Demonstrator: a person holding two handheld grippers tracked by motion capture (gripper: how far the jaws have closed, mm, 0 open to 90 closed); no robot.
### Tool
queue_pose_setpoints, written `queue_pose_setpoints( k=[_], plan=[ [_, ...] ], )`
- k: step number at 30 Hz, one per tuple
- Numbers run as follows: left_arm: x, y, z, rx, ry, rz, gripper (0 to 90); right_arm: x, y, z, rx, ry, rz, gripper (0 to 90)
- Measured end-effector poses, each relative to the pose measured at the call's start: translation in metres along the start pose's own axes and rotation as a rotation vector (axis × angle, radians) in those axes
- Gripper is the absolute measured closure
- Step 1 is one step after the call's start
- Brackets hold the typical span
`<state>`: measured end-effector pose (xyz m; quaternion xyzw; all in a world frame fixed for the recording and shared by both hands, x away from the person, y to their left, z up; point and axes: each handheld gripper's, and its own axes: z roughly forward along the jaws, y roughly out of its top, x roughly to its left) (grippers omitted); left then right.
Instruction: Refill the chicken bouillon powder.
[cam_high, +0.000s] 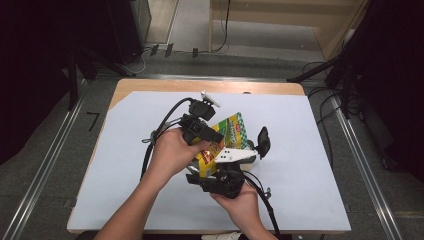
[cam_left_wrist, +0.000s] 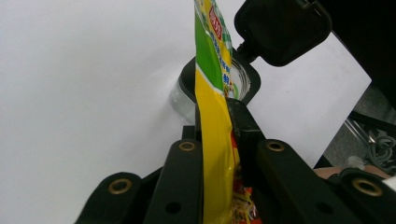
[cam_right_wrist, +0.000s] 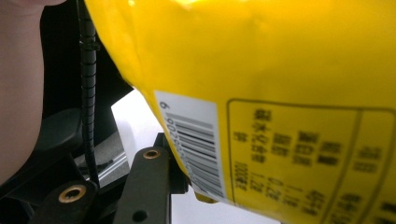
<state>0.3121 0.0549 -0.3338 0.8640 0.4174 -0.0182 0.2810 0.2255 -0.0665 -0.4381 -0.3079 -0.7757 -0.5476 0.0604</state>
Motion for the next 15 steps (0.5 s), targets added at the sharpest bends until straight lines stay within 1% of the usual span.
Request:
queue_pose_setpoints(
  k=[2, 4, 6, 7, 9, 11, 12, 15],
  plan=[
    [0.0, 0.002, 0.0, 0.005, 0.01, 0.005, 87.2, 0.002, 0.0, 0.001, 0.004, -0.015, -0.021, 64.2],
    [0.0, 0.004, 0.001, 0.01, 0.011, 0.004, 87.7, 0.004, 0.001, 0.002, 0.012, -0.03, -0.049, 60.4],
    [0.001, 0.006, 0.001, 0.016, 0.005, 0.0, 87.9, 0.006, 0.002, 0.003, 0.024, -0.049, -0.078, 59.8],
    [0.002, 0.007, 0.001, 0.019, 0.001, -0.005, 88.0, 0.006, 0.002, 0.003, 0.025, -0.055, -0.082, 60.5],
    [0.002, 0.01, 0.002, 0.027, -0.008, -0.009, 88.0, 0.006, 0.003, 0.002, 0.027, -0.066, -0.082, 64.0],
    [0.004, 0.013, 0.003, 0.037, -0.022, -0.009, 88.0, 0.005, 0.005, 0.001, 0.022, -0.069, -0.075, 64.8],
    [0.004, 0.015, 0.003, 0.044, -0.03, -0.015, 87.9, 0.004, 0.005, 0.0, 0.019, -0.069, -0.074, 64.9],
    [0.006, 0.02, 0.005, 0.059, -0.035, -0.021, 87.7, 0.003, 0.008, -0.001, 0.013, -0.065, -0.061, 64.8]
  ],
)
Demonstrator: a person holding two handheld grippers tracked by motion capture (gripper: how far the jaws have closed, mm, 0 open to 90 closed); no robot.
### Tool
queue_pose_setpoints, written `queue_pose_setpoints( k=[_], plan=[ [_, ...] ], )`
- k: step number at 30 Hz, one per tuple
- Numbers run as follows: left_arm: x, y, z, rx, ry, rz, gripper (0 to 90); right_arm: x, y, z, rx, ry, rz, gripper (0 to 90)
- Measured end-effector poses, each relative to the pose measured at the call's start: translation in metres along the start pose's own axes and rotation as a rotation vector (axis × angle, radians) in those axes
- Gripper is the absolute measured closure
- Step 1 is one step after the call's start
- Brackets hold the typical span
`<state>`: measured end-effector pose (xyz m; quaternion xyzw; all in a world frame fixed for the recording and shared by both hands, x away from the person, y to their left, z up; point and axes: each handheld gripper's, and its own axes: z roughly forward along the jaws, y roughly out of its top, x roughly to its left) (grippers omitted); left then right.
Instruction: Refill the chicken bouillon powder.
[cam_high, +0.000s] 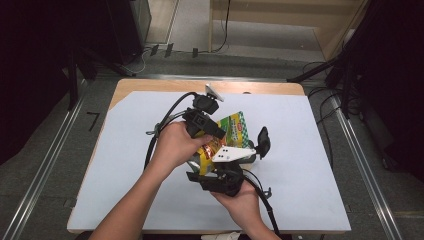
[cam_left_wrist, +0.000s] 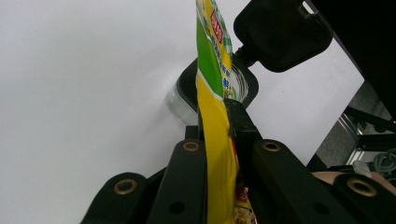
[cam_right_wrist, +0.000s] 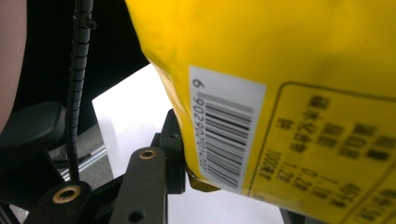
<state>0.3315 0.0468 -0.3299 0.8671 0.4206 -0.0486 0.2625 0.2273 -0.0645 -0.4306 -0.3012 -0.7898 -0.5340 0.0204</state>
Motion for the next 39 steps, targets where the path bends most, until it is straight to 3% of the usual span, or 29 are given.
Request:
queue_pose_setpoints(
  k=[8, 12, 19, 32, 39],
  plan=[
    [0.002, 0.011, 0.0, 0.034, -0.018, -0.016, 87.3, -0.004, 0.005, -0.002, -0.026, 0.022, 0.035, 65.2],
    [0.004, 0.014, 0.0, 0.05, -0.049, -0.021, 87.1, -0.006, 0.005, -0.004, -0.037, 0.035, 0.043, 65.7],
    [0.008, 0.018, 0.001, 0.053, -0.065, -0.036, 85.7, -0.008, 0.005, -0.007, -0.044, 0.056, 0.058, 65.7],
    [0.007, 0.022, -0.002, 0.075, -0.03, -0.03, 83.2, -0.01, 0.004, -0.006, -0.046, 0.079, 0.068, 65.6],
    [0.005, 0.023, -0.002, 0.078, 0.001, -0.019, 87.8, -0.012, 0.003, -0.008, -0.049, 0.09, 0.094, 66.9]
  ],
)
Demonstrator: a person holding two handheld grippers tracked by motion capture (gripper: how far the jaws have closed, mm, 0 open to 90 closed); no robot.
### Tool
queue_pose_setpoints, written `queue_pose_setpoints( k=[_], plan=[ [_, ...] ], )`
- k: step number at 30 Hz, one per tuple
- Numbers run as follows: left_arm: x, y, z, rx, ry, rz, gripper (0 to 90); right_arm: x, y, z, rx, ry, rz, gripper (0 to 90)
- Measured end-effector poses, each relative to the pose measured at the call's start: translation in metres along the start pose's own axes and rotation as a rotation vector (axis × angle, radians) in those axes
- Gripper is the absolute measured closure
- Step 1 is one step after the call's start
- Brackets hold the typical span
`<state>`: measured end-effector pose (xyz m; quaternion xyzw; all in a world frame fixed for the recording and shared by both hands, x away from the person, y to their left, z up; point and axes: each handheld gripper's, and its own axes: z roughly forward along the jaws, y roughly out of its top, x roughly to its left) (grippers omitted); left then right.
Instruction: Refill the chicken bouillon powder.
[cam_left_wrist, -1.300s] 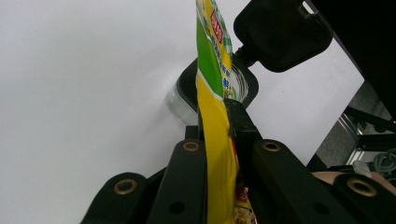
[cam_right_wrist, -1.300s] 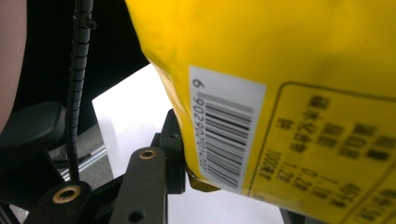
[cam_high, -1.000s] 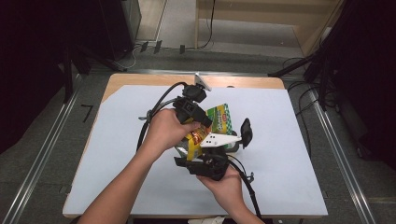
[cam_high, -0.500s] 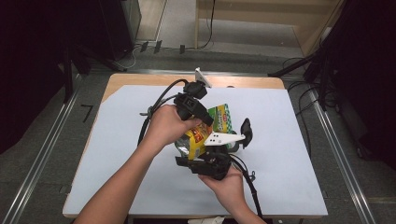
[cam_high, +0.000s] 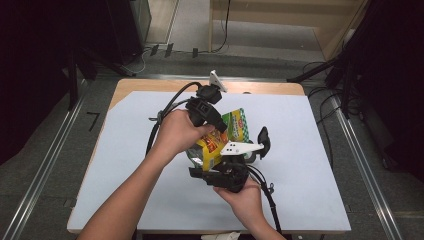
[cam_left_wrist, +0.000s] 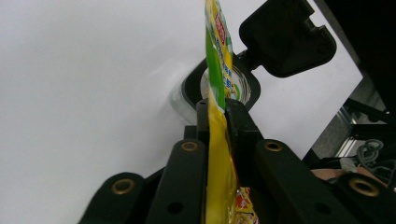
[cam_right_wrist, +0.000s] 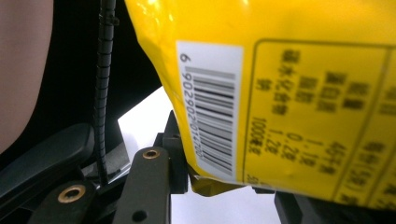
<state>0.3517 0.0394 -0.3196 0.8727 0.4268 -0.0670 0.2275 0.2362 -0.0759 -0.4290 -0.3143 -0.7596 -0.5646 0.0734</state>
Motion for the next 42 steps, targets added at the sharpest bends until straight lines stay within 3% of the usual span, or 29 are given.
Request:
queue_pose_setpoints(
  k=[4, 9, 14, 19, 22, 30, 37, 42],
  plan=[
    [-0.007, 0.0, 0.003, 0.004, 0.045, 0.016, 88.8, 0.003, -0.001, 0.001, 0.004, -0.018, -0.025, 64.3],
    [-0.01, 0.001, 0.004, 0.003, 0.068, 0.017, 89.0, 0.01, 0.0, 0.002, 0.007, -0.063, -0.061, 56.1],
    [-0.011, 0.002, 0.005, 0.008, 0.072, 0.016, 89.0, 0.01, 0.001, 0.002, 0.011, -0.08, -0.072, 62.1],
    [-0.011, 0.003, 0.004, -0.002, 0.057, 0.009, 88.7, 0.01, 0.003, 0.0, 0.004, -0.069, -0.06, 63.6],
    [-0.009, 0.004, 0.002, -0.011, 0.025, -0.002, 87.2, 0.007, 0.003, -0.002, -0.02, -0.033, -0.037, 64.9],
    [-0.004, 0.005, -0.005, -0.038, -0.008, -0.024, 77.5, 0.003, 0.002, -0.005, -0.036, -0.024, -0.004, 65.1],
    [-0.004, 0.003, -0.009, -0.021, 0.008, -0.029, 76.7, -0.001, 0.0, -0.005, -0.045, -0.018, 0.025, 64.6],
    [-0.01, 0.002, -0.011, -0.024, 0.052, 0.006, 84.0, 0.002, 0.001, -0.004, -0.033, -0.038, -0.001, 63.4]
  ],
)
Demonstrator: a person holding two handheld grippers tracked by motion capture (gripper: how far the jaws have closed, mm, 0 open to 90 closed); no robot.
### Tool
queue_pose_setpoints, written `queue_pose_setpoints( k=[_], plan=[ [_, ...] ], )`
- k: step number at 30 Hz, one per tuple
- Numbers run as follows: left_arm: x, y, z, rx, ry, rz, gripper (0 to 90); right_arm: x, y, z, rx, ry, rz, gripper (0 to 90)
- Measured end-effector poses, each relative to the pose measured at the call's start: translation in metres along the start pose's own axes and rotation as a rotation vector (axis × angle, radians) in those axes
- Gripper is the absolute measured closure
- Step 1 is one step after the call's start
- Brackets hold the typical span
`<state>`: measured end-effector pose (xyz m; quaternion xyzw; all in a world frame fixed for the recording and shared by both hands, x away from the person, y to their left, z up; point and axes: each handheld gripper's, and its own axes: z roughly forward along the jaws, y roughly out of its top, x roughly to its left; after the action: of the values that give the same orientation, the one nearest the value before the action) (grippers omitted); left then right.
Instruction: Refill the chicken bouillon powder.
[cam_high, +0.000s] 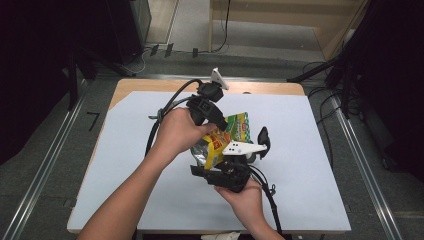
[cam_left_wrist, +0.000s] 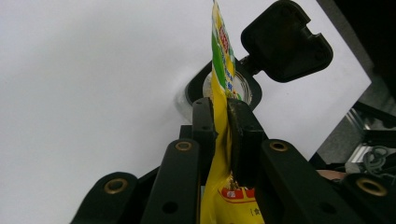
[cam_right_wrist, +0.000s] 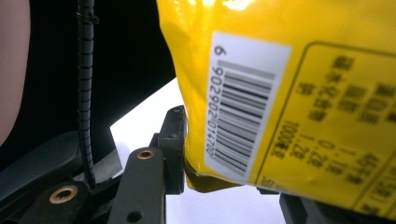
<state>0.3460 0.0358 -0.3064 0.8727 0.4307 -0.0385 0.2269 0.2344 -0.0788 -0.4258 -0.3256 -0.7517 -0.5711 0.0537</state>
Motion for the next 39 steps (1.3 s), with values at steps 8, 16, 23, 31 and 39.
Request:
queue_pose_setpoints(
  k=[8, 16, 23, 31, 39],
  plan=[
    [-0.008, 0.0, -0.002, -0.01, 0.062, 0.022, 85.7, 0.005, 0.001, 0.001, 0.004, -0.036, -0.019, 58.1],
    [-0.015, -0.001, -0.003, -0.01, 0.101, 0.038, 86.1, 0.01, 0.001, 0.001, 0.023, -0.091, -0.032, 58.6],
    [-0.012, 0.0, -0.003, -0.009, 0.097, 0.028, 86.2, 0.011, 0.002, -0.002, 0.031, -0.105, -0.036, 62.1],
    [-0.012, 0.002, -0.004, -0.018, 0.043, 0.013, 85.8, 0.008, 0.003, -0.003, 0.007, -0.019, 0.017, 66.1],
    [-0.014, 0.0, -0.006, -0.037, 0.073, 0.023, 87.9, 0.002, 0.001, -0.005, 0.003, 0.0, 0.036, 71.0]
  ],
)
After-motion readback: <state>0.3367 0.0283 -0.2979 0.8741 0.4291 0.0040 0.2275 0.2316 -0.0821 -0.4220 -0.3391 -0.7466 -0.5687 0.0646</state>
